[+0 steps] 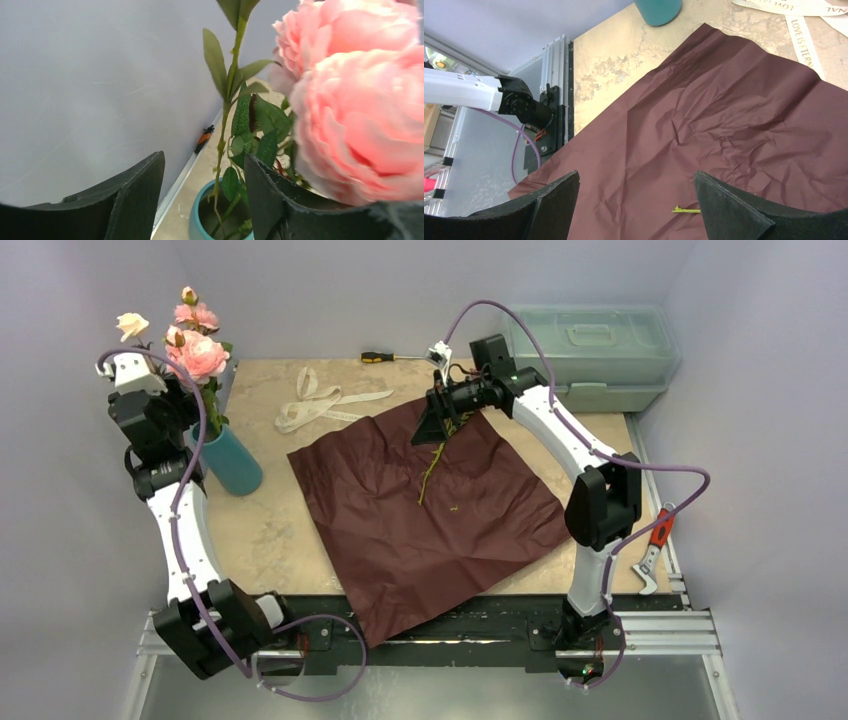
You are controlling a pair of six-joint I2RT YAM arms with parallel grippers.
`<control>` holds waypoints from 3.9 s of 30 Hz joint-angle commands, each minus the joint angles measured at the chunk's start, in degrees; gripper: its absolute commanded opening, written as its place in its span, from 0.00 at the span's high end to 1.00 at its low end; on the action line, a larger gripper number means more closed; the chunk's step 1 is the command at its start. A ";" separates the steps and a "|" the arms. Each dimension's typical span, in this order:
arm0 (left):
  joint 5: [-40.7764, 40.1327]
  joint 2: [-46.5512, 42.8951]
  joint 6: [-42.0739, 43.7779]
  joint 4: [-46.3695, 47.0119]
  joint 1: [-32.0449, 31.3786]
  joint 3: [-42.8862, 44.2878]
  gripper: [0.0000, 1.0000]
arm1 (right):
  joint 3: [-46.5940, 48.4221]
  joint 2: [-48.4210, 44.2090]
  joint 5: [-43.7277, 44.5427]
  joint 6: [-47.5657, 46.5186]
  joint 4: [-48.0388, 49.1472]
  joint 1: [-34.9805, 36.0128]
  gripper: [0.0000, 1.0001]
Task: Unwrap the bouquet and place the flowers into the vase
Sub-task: Insert the fake flower into the vase, then pick up the fake flower from the wrapping paper.
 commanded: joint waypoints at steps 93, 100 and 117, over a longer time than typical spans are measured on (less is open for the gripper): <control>41.57 19.02 24.52 -49.11 -31.44 28.88 0.19 | -1.70 3.07 56.84 40.68 23.23 -1.11 1.00; 54.71 19.52 7.78 -34.50 -34.26 30.48 0.16 | -18.39 -12.19 35.61 37.01 48.14 -2.15 1.00; 65.37 19.57 -46.90 37.94 -42.03 17.64 0.38 | -30.65 -23.75 7.92 50.95 76.33 -2.49 1.00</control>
